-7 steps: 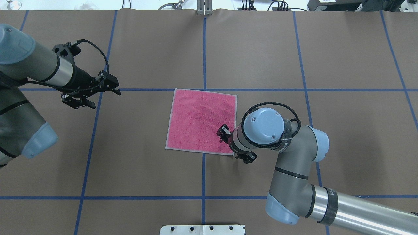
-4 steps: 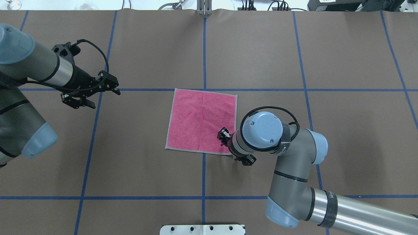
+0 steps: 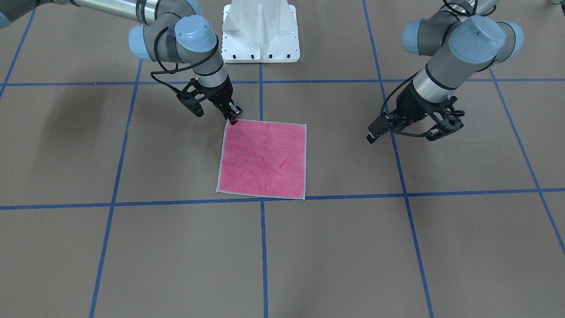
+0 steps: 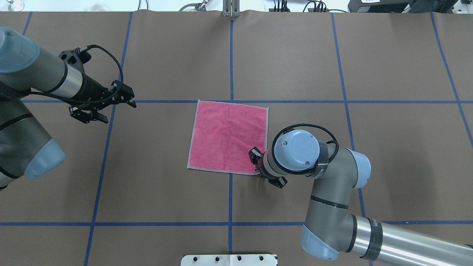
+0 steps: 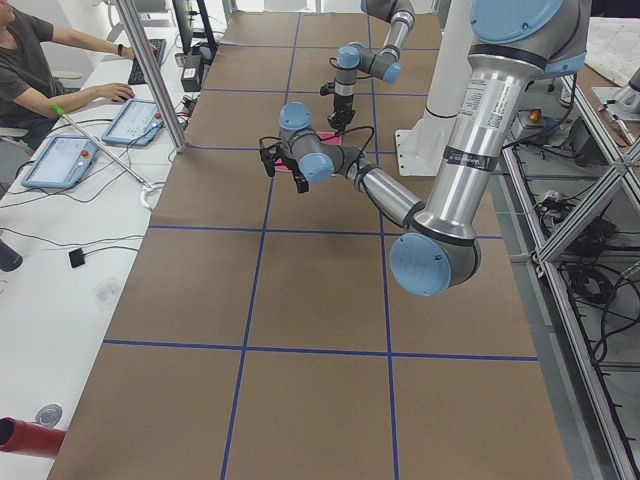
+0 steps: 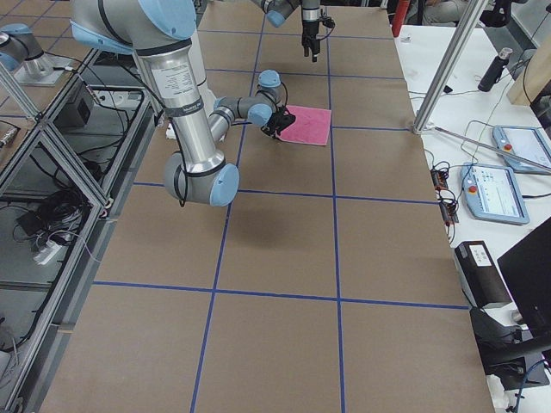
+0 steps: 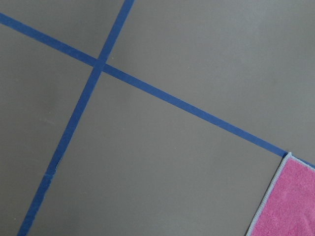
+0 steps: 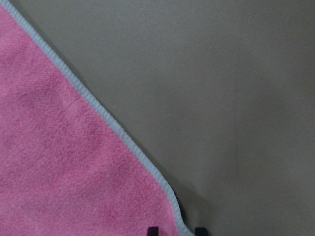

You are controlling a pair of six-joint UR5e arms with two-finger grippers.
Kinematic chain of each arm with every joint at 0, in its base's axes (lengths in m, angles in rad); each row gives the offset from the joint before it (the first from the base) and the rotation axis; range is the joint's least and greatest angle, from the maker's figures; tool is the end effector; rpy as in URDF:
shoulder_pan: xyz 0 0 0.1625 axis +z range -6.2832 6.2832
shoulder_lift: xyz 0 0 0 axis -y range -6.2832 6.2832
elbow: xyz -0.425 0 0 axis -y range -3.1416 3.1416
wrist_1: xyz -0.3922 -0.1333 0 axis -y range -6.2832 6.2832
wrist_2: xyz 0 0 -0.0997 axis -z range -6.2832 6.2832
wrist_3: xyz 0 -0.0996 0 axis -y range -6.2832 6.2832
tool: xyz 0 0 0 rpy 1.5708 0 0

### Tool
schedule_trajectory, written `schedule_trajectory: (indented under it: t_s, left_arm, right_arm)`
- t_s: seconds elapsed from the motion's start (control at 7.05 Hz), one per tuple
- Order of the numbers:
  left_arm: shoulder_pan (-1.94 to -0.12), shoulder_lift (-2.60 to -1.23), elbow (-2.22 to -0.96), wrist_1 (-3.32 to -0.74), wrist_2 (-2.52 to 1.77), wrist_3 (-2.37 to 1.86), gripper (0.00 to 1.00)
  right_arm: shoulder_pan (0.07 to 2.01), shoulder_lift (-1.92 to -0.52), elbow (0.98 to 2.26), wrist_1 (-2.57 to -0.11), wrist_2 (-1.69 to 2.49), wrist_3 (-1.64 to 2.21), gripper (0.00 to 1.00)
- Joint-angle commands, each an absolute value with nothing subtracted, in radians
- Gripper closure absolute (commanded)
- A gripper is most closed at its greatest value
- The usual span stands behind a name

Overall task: Fold towel twice with both arms
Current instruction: 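Lower the right gripper onto the towel corner nearest the robot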

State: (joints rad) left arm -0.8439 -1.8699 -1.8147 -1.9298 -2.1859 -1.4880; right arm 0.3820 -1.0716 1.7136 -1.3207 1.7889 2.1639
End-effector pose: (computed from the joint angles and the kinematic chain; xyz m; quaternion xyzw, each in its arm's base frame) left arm 0.3332 -0.4888 0.3382 -0.0581 0.4934 -0.1961 0.8454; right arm -0.5669 -0.3482 0.2842 -0.1428 -0.4161 0.3786 0.8143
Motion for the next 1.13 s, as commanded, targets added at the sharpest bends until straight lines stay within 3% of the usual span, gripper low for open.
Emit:
schedule_trajectory:
  t_s: [0.0, 0.43, 0.71, 0.99]
  left_arm:
    - [-0.845, -1.870, -1.815, -1.930, -2.186, -1.488, 0.00]
    - [-0.844, -1.868, -1.815, -1.930, -2.186, -1.489, 0.00]
    - [-0.844, -1.868, -1.815, -1.930, -2.186, -1.489, 0.00]
    - [-0.844, -1.868, -1.815, -1.930, -2.184, -1.489, 0.00]
  right_arm:
    - [0.382, -1.074, 1.721, -1.321, 1.778, 2.164, 0.82]
    - [0.382, -1.077, 1.726, -1.321, 1.766, 2.163, 0.77]
    - [0.383, -1.080, 1.729, -1.321, 1.766, 2.163, 0.62]
    - [0.383, -1.081, 1.735, -1.321, 1.766, 2.163, 0.62]
